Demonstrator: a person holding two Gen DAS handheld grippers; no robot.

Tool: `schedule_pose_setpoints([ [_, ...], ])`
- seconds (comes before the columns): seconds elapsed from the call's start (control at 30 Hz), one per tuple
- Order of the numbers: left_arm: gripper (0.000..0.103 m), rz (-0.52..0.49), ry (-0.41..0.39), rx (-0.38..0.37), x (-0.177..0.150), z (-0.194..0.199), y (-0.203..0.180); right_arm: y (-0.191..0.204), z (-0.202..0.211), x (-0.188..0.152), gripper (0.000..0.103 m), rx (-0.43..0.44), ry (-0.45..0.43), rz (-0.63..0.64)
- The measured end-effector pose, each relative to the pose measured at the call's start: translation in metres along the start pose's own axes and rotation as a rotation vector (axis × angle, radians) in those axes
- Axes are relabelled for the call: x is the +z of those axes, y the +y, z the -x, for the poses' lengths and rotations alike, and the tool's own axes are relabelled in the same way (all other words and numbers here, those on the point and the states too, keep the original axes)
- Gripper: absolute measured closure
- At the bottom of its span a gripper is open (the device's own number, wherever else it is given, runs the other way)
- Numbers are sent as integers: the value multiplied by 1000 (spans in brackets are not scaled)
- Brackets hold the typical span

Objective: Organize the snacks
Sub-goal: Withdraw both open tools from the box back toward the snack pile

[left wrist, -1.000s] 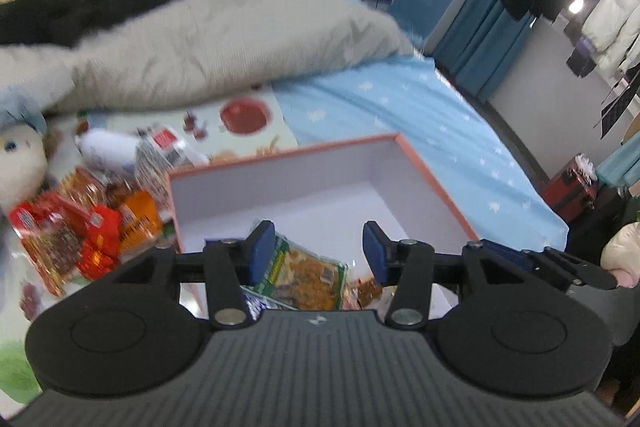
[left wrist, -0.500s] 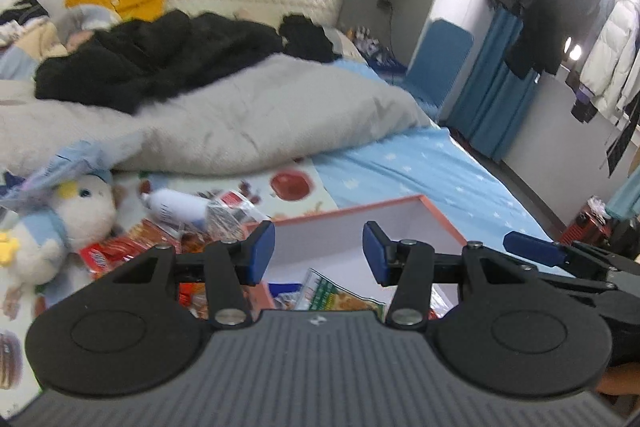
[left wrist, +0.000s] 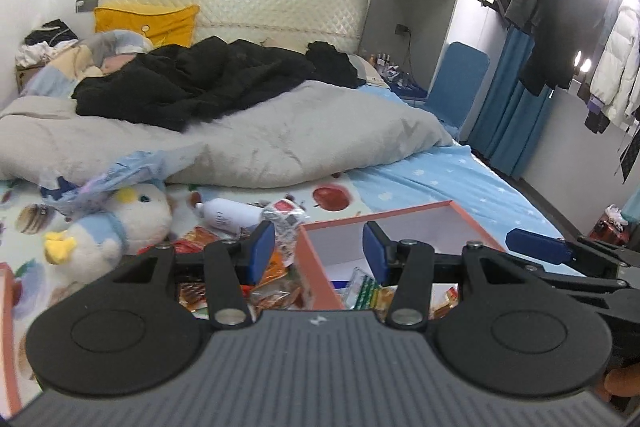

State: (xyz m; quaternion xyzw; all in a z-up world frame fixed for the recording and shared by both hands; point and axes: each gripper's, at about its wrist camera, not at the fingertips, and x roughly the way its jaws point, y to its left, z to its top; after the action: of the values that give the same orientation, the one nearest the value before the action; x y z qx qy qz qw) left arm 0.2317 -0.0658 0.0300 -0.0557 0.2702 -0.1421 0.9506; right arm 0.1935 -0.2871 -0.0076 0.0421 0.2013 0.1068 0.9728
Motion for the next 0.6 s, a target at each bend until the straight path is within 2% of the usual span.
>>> schedule_pose_setpoints([
  [0.2,48,45,-29,17,-16,31,21,25,18,-8,41,12,-36,12],
  [0.37,48,22,-69,37,-30,48,28,39,26,-19,41,30,-30,-7],
  [0.5,48,61,-73,30,-43,57,37,50,29,-30,41,19,-19,-9],
  [0.6,48,65,-57,53,-54,57,45,56,28,-40,41,31,-2,-27],
])
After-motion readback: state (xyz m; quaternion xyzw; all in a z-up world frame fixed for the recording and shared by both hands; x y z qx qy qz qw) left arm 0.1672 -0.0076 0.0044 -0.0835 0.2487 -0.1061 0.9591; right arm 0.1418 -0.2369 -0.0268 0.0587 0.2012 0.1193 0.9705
